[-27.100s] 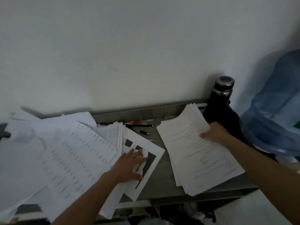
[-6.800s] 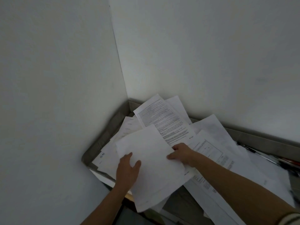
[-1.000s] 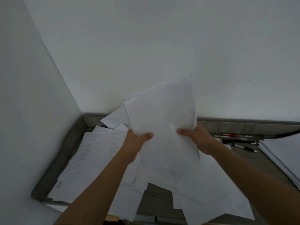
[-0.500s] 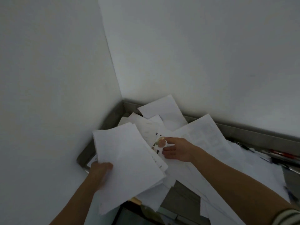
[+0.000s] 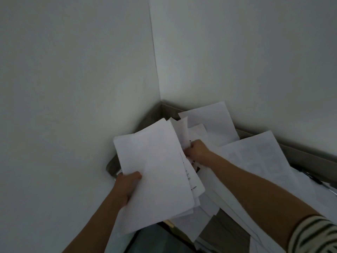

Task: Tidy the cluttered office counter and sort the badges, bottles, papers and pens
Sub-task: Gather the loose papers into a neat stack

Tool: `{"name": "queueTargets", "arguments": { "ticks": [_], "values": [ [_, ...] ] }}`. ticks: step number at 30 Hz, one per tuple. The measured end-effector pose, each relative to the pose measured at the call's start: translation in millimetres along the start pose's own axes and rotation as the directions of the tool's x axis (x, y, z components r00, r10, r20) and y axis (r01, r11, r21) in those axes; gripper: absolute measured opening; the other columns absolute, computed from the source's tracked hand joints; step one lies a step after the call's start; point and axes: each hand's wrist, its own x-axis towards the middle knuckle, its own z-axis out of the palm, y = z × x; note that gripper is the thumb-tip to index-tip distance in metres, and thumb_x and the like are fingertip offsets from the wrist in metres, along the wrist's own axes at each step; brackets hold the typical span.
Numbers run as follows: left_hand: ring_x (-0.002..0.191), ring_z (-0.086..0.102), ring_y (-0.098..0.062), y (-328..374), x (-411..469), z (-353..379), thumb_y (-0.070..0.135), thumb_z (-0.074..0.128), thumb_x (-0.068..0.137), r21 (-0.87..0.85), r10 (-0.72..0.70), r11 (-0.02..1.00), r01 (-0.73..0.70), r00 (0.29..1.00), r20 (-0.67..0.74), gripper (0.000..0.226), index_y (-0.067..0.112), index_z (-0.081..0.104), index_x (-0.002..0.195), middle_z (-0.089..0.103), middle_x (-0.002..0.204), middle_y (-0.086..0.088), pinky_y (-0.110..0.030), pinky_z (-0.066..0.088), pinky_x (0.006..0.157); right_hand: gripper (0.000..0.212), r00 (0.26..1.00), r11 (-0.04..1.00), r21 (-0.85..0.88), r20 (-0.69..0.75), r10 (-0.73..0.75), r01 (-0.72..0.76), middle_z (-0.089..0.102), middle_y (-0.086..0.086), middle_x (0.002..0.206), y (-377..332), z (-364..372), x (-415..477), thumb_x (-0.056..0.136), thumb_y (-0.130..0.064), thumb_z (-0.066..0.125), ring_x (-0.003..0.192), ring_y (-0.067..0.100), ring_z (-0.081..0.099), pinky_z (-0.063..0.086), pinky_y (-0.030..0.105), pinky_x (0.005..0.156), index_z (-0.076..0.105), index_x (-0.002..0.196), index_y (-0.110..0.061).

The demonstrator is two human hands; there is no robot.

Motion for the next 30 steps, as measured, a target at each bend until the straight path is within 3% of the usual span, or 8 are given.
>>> {"name": "queueTargets", "arguments": {
  "ticks": [4,7,10,13,16,22,27,30],
  "values": [
    [0.091,0.065,-0.033,7,6,-5,0.011,0.074,0.055,-0.018,0.011,1.0,-0.01,1.0,0.015,0.054,0.0,0.066,0.107,0.069,0.102,-0.017,-0.034,0.053,0.073,0.018,0.989,0.863,-0.485,0.102,-0.104,0.141,0.057,0.01,0.085,-27,-56,10,0.085,-0.02,0.07,0.077,0.023,0.058,0.041,0.027,0.064,0.064,0.09,-0.004],
    [0.084,0.066,-0.029,7,3,10,0.003,0.076,0.061,-0.004,0.001,1.0,-0.001,0.997,0.081,0.04,0.002,0.068,0.1,0.07,0.097,-0.015,-0.031,0.055,0.068,0.018,0.985,0.833,-0.525,0.106,-0.136,0.172,0.06,0.009,0.104,-35,-68,19,0.09,-0.024,0.065,0.096,0.025,0.059,0.04,0.026,0.074,0.063,0.103,-0.012],
    [0.073,0.064,-0.027,-5,-1,30,-0.005,0.072,0.074,0.077,-0.024,0.997,0.021,0.999,0.045,0.02,0.005,0.066,0.091,0.069,0.086,-0.013,-0.029,0.054,0.061,0.061,0.991,0.832,-0.545,-0.016,-0.136,0.105,0.052,0.013,0.137,-16,-61,35,0.087,-0.039,0.068,0.122,0.029,0.052,0.042,0.032,0.093,0.05,0.133,-0.003],
    [0.072,0.065,-0.028,-13,2,39,-0.006,0.066,0.078,0.078,0.007,0.997,-0.006,1.0,-0.01,0.016,-0.001,0.067,0.094,0.069,0.083,-0.013,-0.032,0.055,0.062,0.092,0.98,0.907,-0.42,-0.155,-0.121,0.045,0.048,0.012,0.143,-1,-54,43,0.074,-0.053,0.076,0.126,0.031,0.05,0.045,0.044,0.101,0.038,0.143,-0.006],
    [0.07,0.064,-0.028,-14,2,41,-0.005,0.065,0.078,0.065,0.035,0.997,-0.032,0.998,-0.043,0.01,0.002,0.069,0.084,0.069,0.078,-0.012,-0.036,0.055,0.066,0.082,0.988,0.97,-0.243,-0.14,-0.066,0.031,0.06,0.01,0.128,0,-58,45,0.069,-0.049,0.082,0.11,0.03,0.06,0.052,0.04,0.089,0.052,0.131,-0.004],
    [0.072,0.063,-0.028,-10,1,45,0.0,0.066,0.08,0.04,0.042,0.998,-0.039,0.995,-0.095,0.01,0.009,0.064,0.077,0.067,0.081,-0.011,-0.042,0.055,0.075,0.052,0.994,0.937,-0.334,0.062,-0.092,0.107,0.066,0.013,0.111,-6,-51,27,0.077,-0.033,0.079,0.099,0.028,0.063,0.053,0.038,0.087,0.063,0.115,-0.002],
    [0.07,0.06,-0.023,-6,-5,44,0.002,0.065,0.083,-0.005,0.049,0.999,-0.05,0.993,-0.105,0.012,0.012,0.058,0.08,0.062,0.08,-0.007,-0.029,0.05,0.061,0.01,0.942,0.939,-0.178,-0.107,-0.317,0.295,0.062,0.001,0.082,-17,-64,6,0.091,-0.025,0.065,0.081,0.022,0.06,0.047,0.029,0.067,0.065,0.09,-0.015],
    [0.07,0.058,-0.022,-5,-7,44,0.002,0.066,0.083,-0.009,0.047,0.999,-0.048,0.994,-0.095,0.011,0.009,0.057,0.085,0.06,0.08,-0.006,-0.028,0.046,0.057,0.016,0.882,0.907,-0.133,-0.213,-0.419,0.399,0.067,0.006,0.093,-31,-86,-11,0.093,-0.025,0.062,0.086,0.025,0.063,0.054,0.037,0.075,0.069,0.101,-0.012]
  ]
}}
